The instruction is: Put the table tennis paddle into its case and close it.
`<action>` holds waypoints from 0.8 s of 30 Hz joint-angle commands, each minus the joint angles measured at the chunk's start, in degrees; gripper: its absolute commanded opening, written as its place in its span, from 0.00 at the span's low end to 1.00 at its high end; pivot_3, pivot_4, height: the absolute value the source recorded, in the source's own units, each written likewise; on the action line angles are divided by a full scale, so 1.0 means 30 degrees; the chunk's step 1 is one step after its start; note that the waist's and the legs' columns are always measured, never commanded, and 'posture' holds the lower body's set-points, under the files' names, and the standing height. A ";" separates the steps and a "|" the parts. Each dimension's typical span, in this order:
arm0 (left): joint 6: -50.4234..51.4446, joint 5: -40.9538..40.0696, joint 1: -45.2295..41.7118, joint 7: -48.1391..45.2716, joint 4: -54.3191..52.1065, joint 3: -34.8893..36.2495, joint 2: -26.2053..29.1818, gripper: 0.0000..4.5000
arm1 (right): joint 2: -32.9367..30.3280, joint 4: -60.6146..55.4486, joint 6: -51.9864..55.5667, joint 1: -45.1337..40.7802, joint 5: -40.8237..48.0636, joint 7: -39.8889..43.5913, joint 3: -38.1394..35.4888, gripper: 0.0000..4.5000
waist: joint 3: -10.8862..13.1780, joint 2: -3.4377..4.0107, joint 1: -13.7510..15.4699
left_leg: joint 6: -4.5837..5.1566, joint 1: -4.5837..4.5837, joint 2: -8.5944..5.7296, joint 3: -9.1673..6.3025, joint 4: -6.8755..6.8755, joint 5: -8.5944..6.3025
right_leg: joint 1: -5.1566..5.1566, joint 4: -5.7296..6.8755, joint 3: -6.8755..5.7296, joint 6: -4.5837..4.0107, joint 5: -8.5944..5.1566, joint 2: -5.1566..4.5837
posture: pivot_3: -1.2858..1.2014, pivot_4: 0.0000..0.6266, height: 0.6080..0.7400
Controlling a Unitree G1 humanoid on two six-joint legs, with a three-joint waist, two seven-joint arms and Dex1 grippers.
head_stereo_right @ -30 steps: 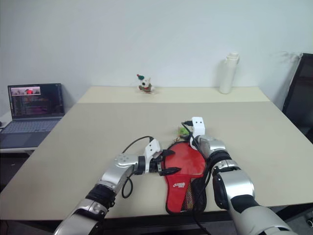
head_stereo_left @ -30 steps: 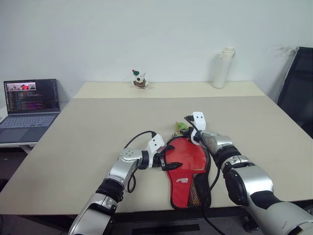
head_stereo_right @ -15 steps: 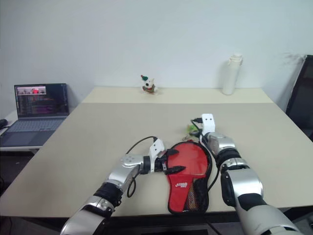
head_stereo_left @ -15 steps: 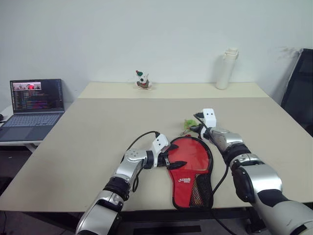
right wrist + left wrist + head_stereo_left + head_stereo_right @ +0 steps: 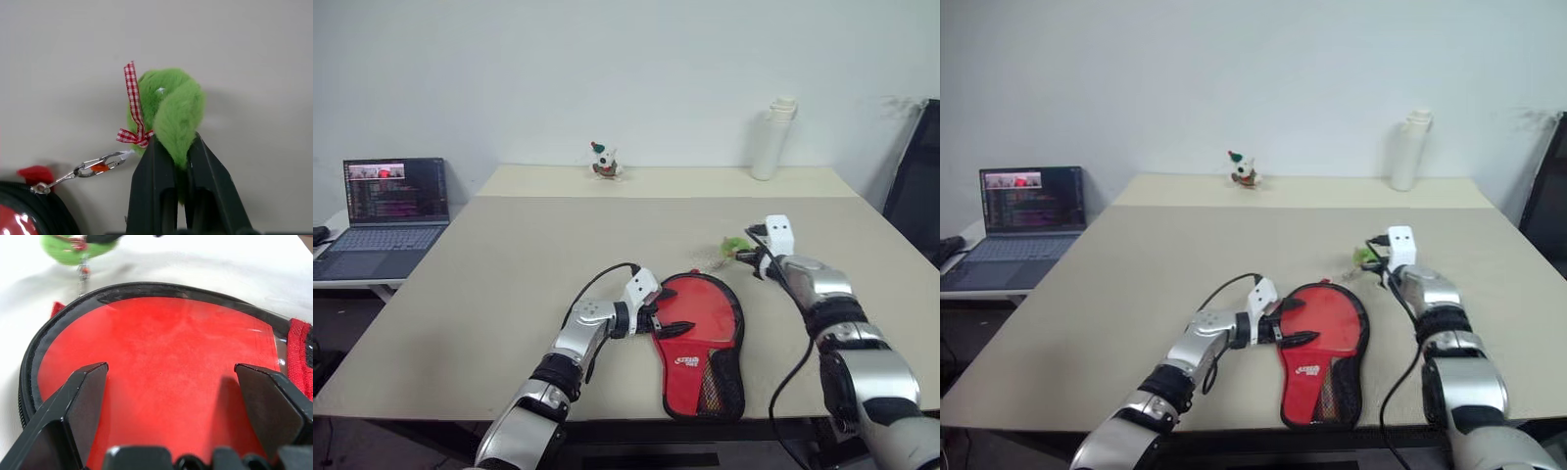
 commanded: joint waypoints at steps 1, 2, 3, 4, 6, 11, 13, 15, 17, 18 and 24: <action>0.0441 0.0807 0.0288 0.0071 0.1536 -0.0403 -0.0335 1.00 | -0.1537 -0.5327 0.2470 0.1709 0.0532 0.0663 -0.0285 0.00 | -0.0017 0.0029 0.0043 | 0.0000 -0.0004 -0.0001 0.0000 0.0000 0.0000 | 0.0000 -0.0002 0.0000 0.0001 -0.0001 0.0000 | 0.52 0.24 1.00; 0.0381 0.0825 0.0129 0.0128 0.1737 -0.0381 -0.0450 1.00 | -0.2208 -0.7816 0.3627 0.3131 0.0832 0.1333 -0.0241 0.00 | -0.0028 0.0048 0.0066 | 0.0000 -0.0004 -0.0001 -0.0003 0.0001 0.0000 | -0.0001 -0.0001 0.0001 0.0004 -0.0003 0.0000 | 0.52 0.24 1.00; 0.0309 0.0845 -0.0057 0.0193 0.1993 -0.0352 -0.0560 1.00 | -0.2772 -1.0134 0.4745 0.4500 0.1190 0.1871 -0.0278 0.00 | -0.0042 0.0073 0.0248 | 0.0000 -0.0006 -0.0006 -0.0007 0.0004 0.0000 | 0.0000 0.0001 -0.0005 0.0011 -0.0007 0.0000 | 0.52 0.24 1.00; 0.0227 0.0886 -0.0222 0.0238 0.2235 -0.0310 -0.0663 1.00 | -0.3210 -1.2179 0.5864 0.5715 0.1625 0.2209 -0.0385 0.00 | -0.0054 0.0086 0.0316 | 0.0000 -0.0023 -0.0018 -0.0039 0.0006 0.0000 | 0.0012 -0.0013 -0.0036 0.0035 -0.0022 -0.0005 | 0.52 0.24 1.00; 0.0082 0.0932 -0.0481 0.0277 0.2615 -0.0242 -0.0818 1.00 | -0.3889 -1.5408 0.7679 0.7693 0.2445 0.2643 -0.0615 0.00 | -0.0085 0.0132 0.0306 | 0.0004 -0.0006 -0.0021 -0.0032 0.0001 -0.0004 | 0.0027 -0.0021 -0.0023 0.0122 -0.0077 -0.0007 | 0.52 0.24 1.00; -0.0334 0.1022 -0.1218 0.0287 0.3647 -0.0112 -0.1246 1.00 | -0.5542 -2.1877 1.1147 1.2139 0.4690 0.3569 -0.1656 0.00 | -0.0106 0.0166 0.0352 | 0.0006 0.0037 -0.0019 -0.0039 0.0024 0.0000 | 0.0072 -0.0019 -0.0035 0.0132 -0.0088 0.0005 | 0.52 0.24 1.00; -0.0520 0.1132 -0.1473 0.0262 0.4030 -0.0075 -0.1411 1.00 | -0.6026 -2.3771 1.2144 1.3661 0.5555 0.3906 -0.2149 0.00 | -0.0114 0.0158 0.0427 | 0.0010 0.0055 -0.0022 -0.0047 0.0035 0.0002 | 0.0100 -0.0028 -0.0049 0.0131 -0.0091 0.0001 | 0.52 0.24 1.00; -0.0704 0.1263 -0.1714 0.0268 0.4393 -0.0025 -0.1601 1.00 | -0.6423 -2.5578 1.3056 1.5224 0.6564 0.4328 -0.2807 0.00 | -0.0118 0.0147 0.0438 | 0.0009 0.0065 -0.0020 -0.0049 0.0040 0.0001 | 0.0125 -0.0044 -0.0052 0.0131 -0.0094 0.0000 | 0.52 0.24 1.00; -0.0874 0.1401 -0.1970 0.0292 0.4739 -0.0004 -0.1868 1.00 | -0.6791 -2.7747 1.4123 1.7357 0.7863 0.4968 -0.3848 0.00 | -0.0132 0.0135 0.0551 | 0.0009 0.0047 -0.0062 -0.0081 0.0040 0.0002 | 0.0131 -0.0052 -0.0084 0.0148 -0.0108 -0.0031 | 0.52 0.24 1.00; -0.0948 0.1456 -0.2061 0.0284 0.4878 0.0002 -0.1964 1.00 | -0.6943 -2.8484 1.4445 1.8198 0.8310 0.5159 -0.4269 0.00 | -0.0136 0.0135 0.0575 | 0.0009 0.0048 -0.0073 -0.0093 0.0035 0.0001 | 0.0138 -0.0054 -0.0099 0.0160 -0.0122 -0.0035 | 0.52 0.24 1.00; -0.1322 0.1766 -0.2411 0.0160 0.5539 0.0063 -0.2241 1.00 | -0.8116 -3.0616 1.4321 2.2327 0.9765 0.6601 -0.5871 0.00 | -0.0126 0.0109 0.0517 | 0.0009 0.0041 -0.0174 -0.0227 0.0053 0.0001 | 0.0167 -0.0069 -0.0108 0.0199 -0.0144 -0.0132 | 0.52 0.24 1.00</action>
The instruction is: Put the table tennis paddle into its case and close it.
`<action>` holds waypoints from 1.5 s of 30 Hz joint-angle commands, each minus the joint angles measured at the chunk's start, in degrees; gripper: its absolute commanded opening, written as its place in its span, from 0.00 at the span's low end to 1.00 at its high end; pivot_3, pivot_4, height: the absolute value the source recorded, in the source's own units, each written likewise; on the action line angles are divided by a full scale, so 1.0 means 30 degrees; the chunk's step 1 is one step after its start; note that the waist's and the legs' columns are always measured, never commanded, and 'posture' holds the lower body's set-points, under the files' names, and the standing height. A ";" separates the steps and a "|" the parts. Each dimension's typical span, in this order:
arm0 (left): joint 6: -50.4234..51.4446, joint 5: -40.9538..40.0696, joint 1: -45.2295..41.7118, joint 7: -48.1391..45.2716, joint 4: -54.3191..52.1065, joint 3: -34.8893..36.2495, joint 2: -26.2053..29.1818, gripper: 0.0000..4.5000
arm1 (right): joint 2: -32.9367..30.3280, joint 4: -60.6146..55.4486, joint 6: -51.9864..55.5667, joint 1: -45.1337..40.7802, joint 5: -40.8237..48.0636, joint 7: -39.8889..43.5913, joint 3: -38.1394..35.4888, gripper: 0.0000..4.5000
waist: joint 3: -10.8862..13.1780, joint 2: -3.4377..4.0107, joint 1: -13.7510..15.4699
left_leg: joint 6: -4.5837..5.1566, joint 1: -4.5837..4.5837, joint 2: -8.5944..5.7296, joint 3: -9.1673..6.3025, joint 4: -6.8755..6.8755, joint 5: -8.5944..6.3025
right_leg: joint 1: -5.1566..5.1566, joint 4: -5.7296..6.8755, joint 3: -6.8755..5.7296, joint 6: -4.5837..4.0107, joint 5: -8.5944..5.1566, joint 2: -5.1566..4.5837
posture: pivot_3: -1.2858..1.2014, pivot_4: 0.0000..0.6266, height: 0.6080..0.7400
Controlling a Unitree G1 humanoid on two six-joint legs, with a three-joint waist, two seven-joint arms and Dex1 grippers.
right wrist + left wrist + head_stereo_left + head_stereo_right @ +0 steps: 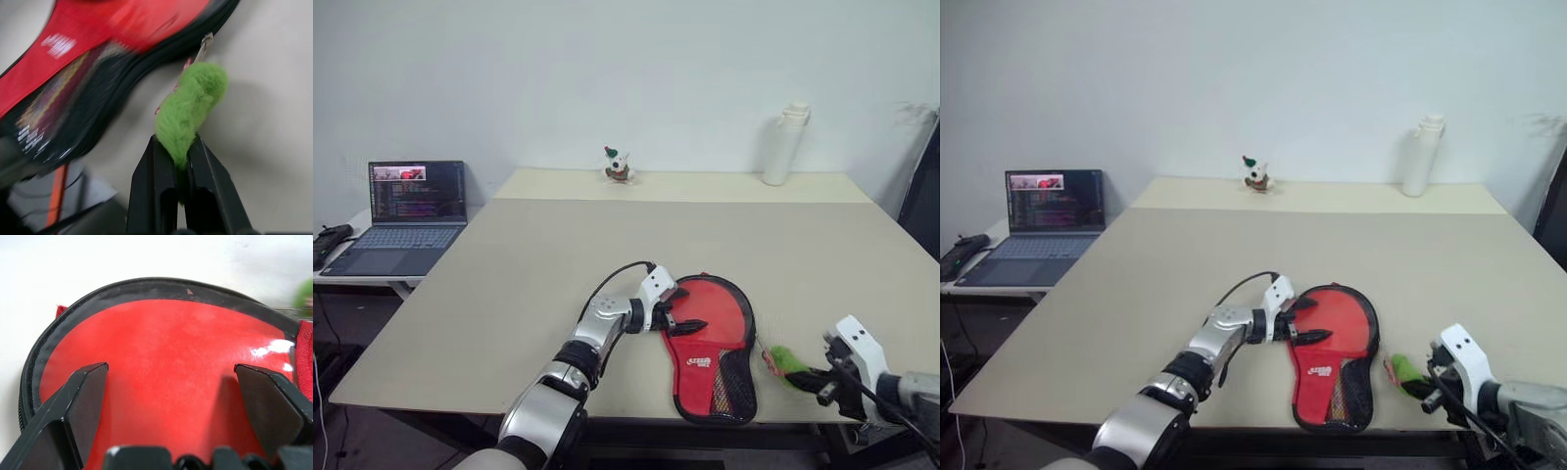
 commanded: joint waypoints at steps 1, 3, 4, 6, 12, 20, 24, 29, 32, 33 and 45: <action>0.0106 0.0655 0.0118 -0.0088 0.1038 -0.0291 -0.0439 1.00 | -0.0854 -0.1454 -0.0339 0.1884 0.0883 0.1202 -0.1093 0.00 | -0.0001 -0.0008 0.0005 | 0.0000 0.0000 -0.0005 -0.0007 -0.0001 0.0000 | 0.0007 -0.0007 -0.0004 -0.0014 -0.0013 -0.0007 | 0.52 0.24 1.00; 0.0008 0.0731 0.0005 -0.0084 0.1202 -0.0280 -0.0510 1.00 | -0.1142 -0.1996 -0.0705 0.3078 0.1310 0.1734 -0.1449 0.00 | -0.0002 -0.0010 0.0016 | -0.0001 -0.0010 -0.0035 -0.0032 -0.0004 -0.0001 | 0.0027 -0.0021 -0.0034 -0.0009 -0.0044 -0.0042 | 0.52 0.24 1.00; -0.0038 0.0763 -0.0044 -0.0076 0.1273 -0.0276 -0.0537 1.00 | -0.1258 -0.2214 -0.0857 0.3507 0.1529 0.1927 -0.1577 0.00 | -0.0001 -0.0011 0.0032 | -0.0001 -0.0014 -0.0050 -0.0043 -0.0005 -0.0001 | 0.0032 -0.0026 -0.0045 0.0019 -0.0043 -0.0055 | 0.52 0.24 1.00; -0.0078 0.0820 -0.0137 -0.0031 0.1386 -0.0261 -0.0617 1.00 | -0.1411 -0.2738 -0.1157 0.4383 0.1949 0.2341 -0.1783 0.00 | -0.0001 -0.0018 0.0062 | -0.0001 -0.0029 -0.0075 -0.0075 -0.0008 -0.0002 | 0.0045 -0.0040 -0.0088 0.0085 -0.0035 -0.0091 | 0.52 0.24 1.00; -0.0163 0.0985 -0.0328 0.0016 0.1598 -0.0254 -0.0796 1.00 | -0.1295 -0.5016 -0.1949 0.7209 0.3065 0.2679 -0.0747 0.00 | 0.0008 -0.0056 0.0049 | -0.0001 -0.0051 -0.0100 -0.0144 -0.0020 -0.0002 | 0.0078 -0.0089 -0.0163 0.0115 -0.0045 -0.0134 | 0.52 0.24 1.00; -0.0304 0.1079 -0.0484 0.0109 0.1824 -0.0219 -0.0884 1.00 | -0.1109 -0.4985 -0.2859 0.6970 0.2949 0.1693 0.1339 0.00 | 0.0012 -0.0068 0.0029 | -0.0002 -0.0057 -0.0108 -0.0156 -0.0014 -0.0001 | 0.0095 -0.0135 -0.0190 0.0102 -0.0052 -0.0162 | 0.52 0.24 1.00; -0.0306 0.1059 -0.0436 0.0141 0.1713 -0.0208 -0.0999 1.00 | -0.1294 -0.3957 -0.3413 0.6669 0.2678 0.1708 0.1504 0.06 | 0.0011 -0.0068 0.0036 | -0.0002 -0.0065 -0.0113 -0.0167 -0.0019 -0.0001 | 0.0111 -0.0173 -0.0207 0.0142 -0.0029 -0.0168 | 0.52 0.24 1.00; -0.0352 0.0941 -0.0362 0.0043 0.1357 -0.0119 -0.1074 1.00 | -0.1758 -0.3033 -0.4298 0.6261 0.2859 0.2385 0.0564 0.40 | 0.0009 -0.0063 0.0036 | -0.0002 -0.0063 -0.0119 -0.0204 -0.0019 -0.0002 | 0.0167 -0.0235 -0.0253 0.0142 -0.0028 -0.0184 | 0.52 0.24 1.00; -0.0378 0.0684 -0.0283 -0.0145 0.0713 0.0084 -0.0910 1.00 | -0.1804 -0.2048 -0.4209 0.5250 0.3990 0.2717 -0.0761 0.47 | 0.0012 -0.0066 0.0029 | -0.0002 -0.0062 -0.0126 -0.0219 -0.0018 -0.0002 | 0.0184 -0.0241 -0.0271 0.0140 -0.0029 -0.0192 | 0.52 0.24 1.00; -0.0358 0.0594 -0.0238 -0.0216 0.0460 0.0166 -0.0837 1.00 | -0.1858 -0.1753 -0.4285 0.4946 0.4105 0.2767 -0.1082 0.47 | 0.0013 -0.0065 0.0020 | -0.0001 -0.0063 -0.0126 -0.0226 -0.0018 -0.0002 | 0.0187 -0.0241 -0.0278 0.0144 -0.0027 -0.0192 | 0.52 0.24 1.00; 0.7266 -0.3740 0.5768 -0.2206 -1.5302 0.2680 0.5116 1.00 | -0.1563 0.9276 -1.1804 -0.6486 -0.1521 0.3133 0.3097 0.47 | 0.0161 -0.0094 -0.0637 | 0.0004 -0.0087 -0.0014 -0.0189 -0.0131 -0.0005 | 0.0051 -0.0214 -0.0197 0.0072 -0.0049 -0.0060 | 0.52 0.24 1.00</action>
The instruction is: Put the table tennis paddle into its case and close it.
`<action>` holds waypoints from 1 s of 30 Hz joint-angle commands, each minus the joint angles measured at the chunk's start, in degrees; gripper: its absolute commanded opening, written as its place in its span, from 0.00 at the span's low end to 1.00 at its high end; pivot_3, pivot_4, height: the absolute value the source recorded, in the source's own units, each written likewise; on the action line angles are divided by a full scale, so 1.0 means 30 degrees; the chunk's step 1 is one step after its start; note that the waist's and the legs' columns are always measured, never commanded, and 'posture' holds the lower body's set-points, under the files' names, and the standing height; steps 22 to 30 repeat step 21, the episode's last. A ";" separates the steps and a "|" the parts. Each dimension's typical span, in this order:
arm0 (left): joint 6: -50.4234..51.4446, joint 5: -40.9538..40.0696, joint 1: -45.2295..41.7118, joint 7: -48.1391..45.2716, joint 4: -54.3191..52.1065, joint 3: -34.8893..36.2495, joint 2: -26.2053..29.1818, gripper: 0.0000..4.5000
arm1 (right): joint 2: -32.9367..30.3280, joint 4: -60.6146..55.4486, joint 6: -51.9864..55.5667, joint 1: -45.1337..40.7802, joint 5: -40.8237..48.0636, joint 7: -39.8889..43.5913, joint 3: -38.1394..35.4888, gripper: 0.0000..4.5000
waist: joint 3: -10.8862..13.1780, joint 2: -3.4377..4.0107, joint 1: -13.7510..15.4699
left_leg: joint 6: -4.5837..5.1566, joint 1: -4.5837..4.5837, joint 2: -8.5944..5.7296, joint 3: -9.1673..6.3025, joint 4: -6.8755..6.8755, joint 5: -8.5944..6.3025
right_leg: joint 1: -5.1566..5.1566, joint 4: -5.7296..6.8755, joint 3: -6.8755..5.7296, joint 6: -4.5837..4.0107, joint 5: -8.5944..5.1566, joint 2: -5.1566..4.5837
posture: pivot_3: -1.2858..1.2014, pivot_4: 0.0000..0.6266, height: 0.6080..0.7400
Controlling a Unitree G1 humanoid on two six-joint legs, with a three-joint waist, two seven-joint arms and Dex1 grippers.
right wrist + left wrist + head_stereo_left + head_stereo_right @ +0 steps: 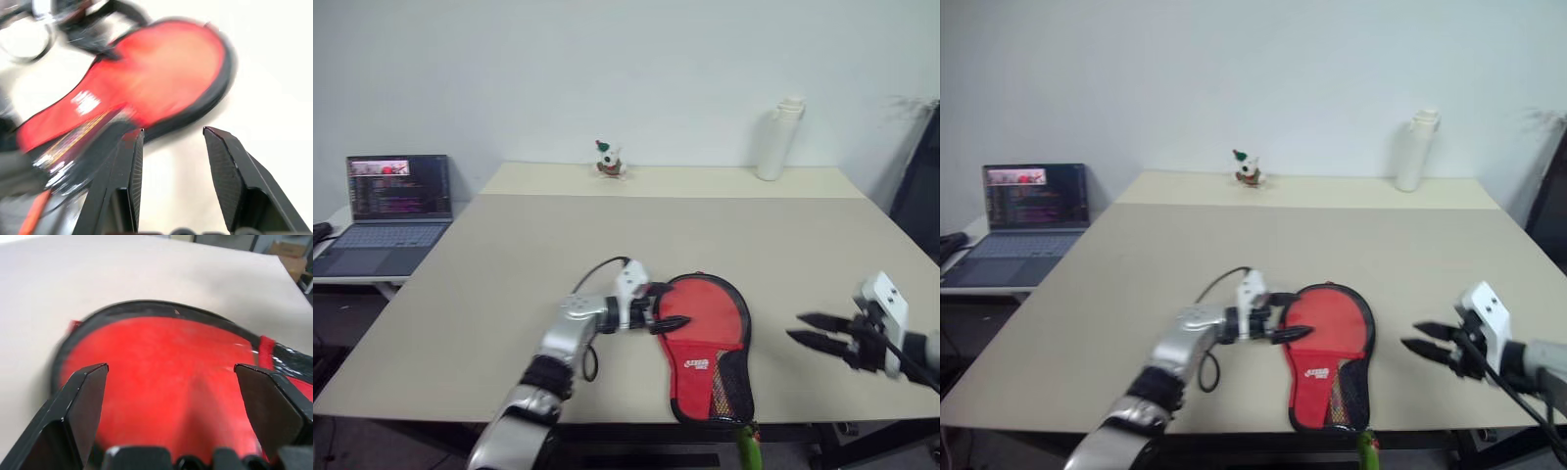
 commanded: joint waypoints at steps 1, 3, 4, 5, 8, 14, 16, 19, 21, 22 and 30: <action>0.1965 -0.1450 0.1521 0.0155 -0.4828 0.1026 0.1468 1.00 | 0.0134 0.3530 -0.2852 -0.2672 -0.2079 0.1318 0.2323 0.47 | 0.0027 0.0033 -0.0041 | 0.0001 0.0006 0.0012 0.0012 -0.0002 -0.0001 | -0.0006 0.0005 0.0033 -0.0008 -0.0002 0.0014 | 0.52 0.24 1.00; 0.2916 -0.1927 0.2598 0.0956 -0.6881 0.1613 0.2112 1.00 | 0.0545 0.5809 -0.4118 -0.4459 -0.2842 0.2105 0.3353 0.47 | 0.0048 0.0042 -0.0034 | 0.0002 0.0012 0.0010 0.0021 0.0003 -0.0001 | -0.0009 0.0020 0.0081 -0.0064 0.0020 0.0012 | 0.52 0.24 1.00; 0.3487 -0.2229 0.3126 0.1389 -0.7838 0.1964 0.2378 1.00 | 0.0795 0.6952 -0.4571 -0.5361 -0.3113 0.2476 0.3765 0.47 | 0.0063 0.0047 0.0041 | 0.0001 0.0012 0.0008 0.0025 0.0005 -0.0001 | -0.0009 0.0022 0.0091 -0.0062 0.0019 0.0010 | 0.52 0.24 1.00; 0.3851 -0.2407 0.3565 0.1769 -0.8596 0.2228 0.2570 1.00 | 0.0954 0.7888 -0.4998 -0.6057 -0.3373 0.2877 0.4113 0.47 | 0.0080 0.0041 0.0062 | 0.0001 0.0012 -0.0002 0.0028 0.0011 -0.0001 | -0.0007 0.0029 0.0093 -0.0065 0.0022 -0.0002 | 0.52 0.24 1.00; 0.4050 -0.2507 0.4507 0.3005 -0.9992 0.2769 0.2757 1.00 | 0.1108 1.0180 -0.6241 -0.7513 -0.4240 0.3885 0.4871 0.47 | 0.0106 0.0029 0.0136 | 0.0001 0.0010 -0.0018 0.0039 0.0025 0.0000 | -0.0005 0.0038 0.0097 -0.0071 0.0031 -0.0036 | 0.52 0.24 1.00; 0.3215 -0.2218 0.5699 0.3801 -1.1231 0.2882 0.3514 1.00 | 0.1078 1.2568 -0.6823 -0.9177 -0.5490 0.4555 0.5551 0.47 | 0.0126 0.0022 0.0087 | 0.0000 0.0025 -0.0050 0.0094 0.0028 -0.0001 | -0.0005 0.0046 0.0125 -0.0083 0.0061 -0.0083 | 0.52 0.24 1.00; 0.3143 -0.2249 0.6167 0.3838 -1.1484 0.2700 0.3701 1.00 | 0.1213 1.2540 -0.6712 -0.9211 -0.5509 0.4560 0.5436 0.47 | 0.0130 0.0024 0.0068 | -0.0001 0.0024 -0.0045 0.0085 0.0026 0.0000 | -0.0008 0.0051 0.0134 -0.0090 0.0063 -0.0083 | 0.52 0.24 1.00; 0.3562 -0.2557 0.6809 0.4025 -1.2155 0.3040 0.4149 1.00 | 0.1222 1.1397 -0.5989 -0.8637 -0.5197 0.4468 0.5217 0.47 | 0.0133 0.0026 0.0058 | -0.0001 0.0036 -0.0043 0.0092 0.0027 0.0000 | -0.0011 0.0074 0.0152 -0.0093 0.0062 -0.0082 | 0.52 0.24 1.00; 0.3795 -0.2838 0.6681 0.4263 -1.2292 0.3307 0.4227 1.00 | 0.1092 1.0918 -0.5653 -0.8485 -0.5116 0.4511 0.5173 0.47 | 0.0134 0.0024 0.0056 | -0.0001 0.0037 -0.0038 0.0092 0.0034 0.0000 | -0.0019 0.0097 0.0156 -0.0094 0.0061 -0.0084 | 0.52 0.24 1.00; 0.3795 -0.2838 0.6681 0.4263 -1.2292 0.3307 0.4227 1.00 | 0.1092 1.0918 -0.5653 -0.8485 -0.5116 0.4511 0.5173 0.47 | 0.0134 0.0024 0.0056 | -0.0001 0.0037 -0.0038 0.0092 0.0034 0.0000 | -0.0019 0.0097 0.0156 -0.0094 0.0061 -0.0084 | 0.52 0.24 1.00; 0.3795 -0.2838 0.6681 0.4263 -1.2292 0.3307 0.4227 1.00 | 0.1092 1.0918 -0.5653 -0.8485 -0.5116 0.4511 0.5173 0.47 | 0.0134 0.0024 0.0056 | -0.0001 0.0037 -0.0038 0.0092 0.0034 0.0000 | -0.0019 0.0097 0.0156 -0.0094 0.0061 -0.0084 | 0.52 0.24 1.00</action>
